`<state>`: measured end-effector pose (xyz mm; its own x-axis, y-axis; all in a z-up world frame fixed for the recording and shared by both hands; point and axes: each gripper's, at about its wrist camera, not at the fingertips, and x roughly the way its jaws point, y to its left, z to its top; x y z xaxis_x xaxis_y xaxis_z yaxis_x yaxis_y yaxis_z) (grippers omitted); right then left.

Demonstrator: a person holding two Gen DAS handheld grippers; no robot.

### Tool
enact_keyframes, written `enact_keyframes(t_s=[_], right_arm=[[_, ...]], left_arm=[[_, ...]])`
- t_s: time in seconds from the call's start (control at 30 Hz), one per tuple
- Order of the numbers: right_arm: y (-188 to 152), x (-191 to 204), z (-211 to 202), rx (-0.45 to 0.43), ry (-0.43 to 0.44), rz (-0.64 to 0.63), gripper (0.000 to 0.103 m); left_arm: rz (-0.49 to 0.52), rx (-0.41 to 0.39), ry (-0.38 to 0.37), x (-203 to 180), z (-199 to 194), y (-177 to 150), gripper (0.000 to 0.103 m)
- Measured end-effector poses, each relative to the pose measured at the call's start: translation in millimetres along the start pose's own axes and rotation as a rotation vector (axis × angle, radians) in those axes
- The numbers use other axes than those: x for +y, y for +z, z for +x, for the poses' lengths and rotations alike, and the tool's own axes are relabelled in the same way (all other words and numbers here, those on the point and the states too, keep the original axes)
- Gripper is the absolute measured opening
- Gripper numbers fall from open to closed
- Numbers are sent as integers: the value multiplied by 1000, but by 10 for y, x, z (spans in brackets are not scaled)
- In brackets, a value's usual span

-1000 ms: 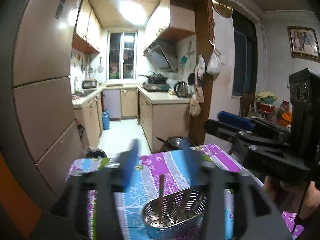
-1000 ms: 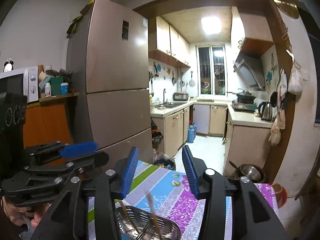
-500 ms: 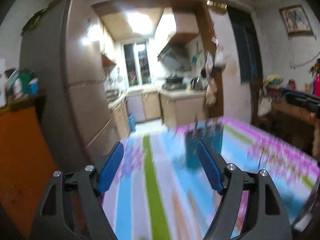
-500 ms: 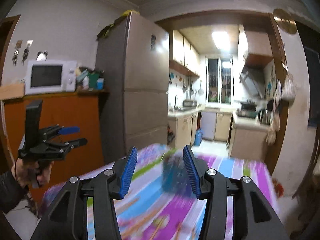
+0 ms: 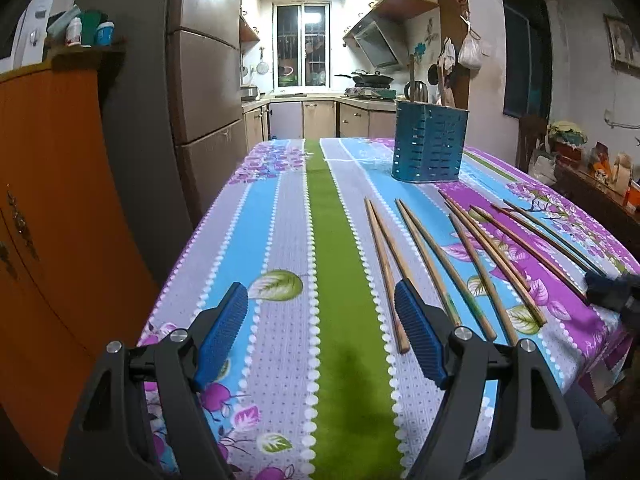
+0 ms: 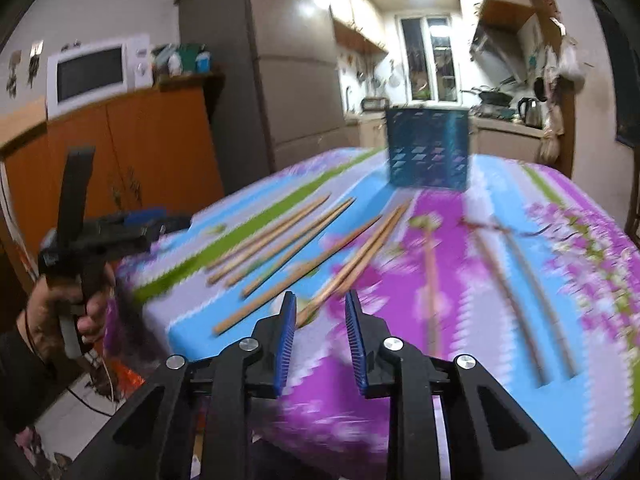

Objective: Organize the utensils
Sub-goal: 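Move both open tools back down to the remaining chopsticks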

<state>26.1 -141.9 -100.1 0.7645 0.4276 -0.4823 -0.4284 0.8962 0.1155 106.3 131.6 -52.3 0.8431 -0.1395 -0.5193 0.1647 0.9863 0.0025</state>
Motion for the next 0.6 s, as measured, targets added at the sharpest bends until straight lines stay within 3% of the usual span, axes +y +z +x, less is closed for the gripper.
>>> enact_keyframes(t_s=[0.17,0.4,0.6], right_arm=[[-103,259,279,25,-53,-51,21],[-171,299,351,20,-151,-49,19],[-158,288,341,2,-182,-33,19]], left_arm=[[46,5,-21,-79,10,-158,73],[60,5,-55,-97,46,-244,72],[75,11,-77,-147,74,-317,54]])
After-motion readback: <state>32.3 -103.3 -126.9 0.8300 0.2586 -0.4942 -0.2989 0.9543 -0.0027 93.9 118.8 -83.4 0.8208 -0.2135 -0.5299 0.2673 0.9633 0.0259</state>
